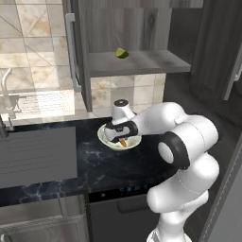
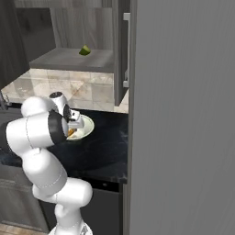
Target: Pick the carrot from the cabinet and place it in the bowl. Then pick the bowl and place it in the sink. Then turn on the sink facuet.
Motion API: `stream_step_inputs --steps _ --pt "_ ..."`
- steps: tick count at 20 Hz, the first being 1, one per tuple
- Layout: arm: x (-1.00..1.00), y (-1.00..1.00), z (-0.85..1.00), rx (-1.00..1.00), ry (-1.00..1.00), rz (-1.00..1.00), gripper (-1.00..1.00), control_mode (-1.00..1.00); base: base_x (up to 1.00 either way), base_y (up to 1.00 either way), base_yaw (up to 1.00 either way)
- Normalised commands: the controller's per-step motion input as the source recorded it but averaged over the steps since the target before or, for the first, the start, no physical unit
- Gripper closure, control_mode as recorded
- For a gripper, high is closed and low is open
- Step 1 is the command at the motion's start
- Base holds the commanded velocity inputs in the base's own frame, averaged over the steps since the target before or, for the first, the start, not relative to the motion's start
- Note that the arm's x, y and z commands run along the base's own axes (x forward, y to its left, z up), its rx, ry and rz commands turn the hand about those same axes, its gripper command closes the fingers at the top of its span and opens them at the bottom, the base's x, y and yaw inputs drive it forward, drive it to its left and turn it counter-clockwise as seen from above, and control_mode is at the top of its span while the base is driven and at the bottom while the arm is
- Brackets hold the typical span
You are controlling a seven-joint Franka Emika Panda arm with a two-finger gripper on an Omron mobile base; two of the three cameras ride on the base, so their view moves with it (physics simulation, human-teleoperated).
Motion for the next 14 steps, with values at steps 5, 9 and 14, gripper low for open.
stream_step_inputs --steps 5,9,14 --pt "-0.26 -0.06 0.41 0.07 -0.15 -0.05 -1.00 -1.00 0.00 0.00 0.00" --pt "-0.42 -0.21 0.55 0.14 -0.14 -0.09 -1.00 -1.00 0.00 0.00 0.00" --pt "-0.64 -0.43 0.29 0.23 -0.02 -0.18 -1.00 -1.00 0.00 0.00 0.00"
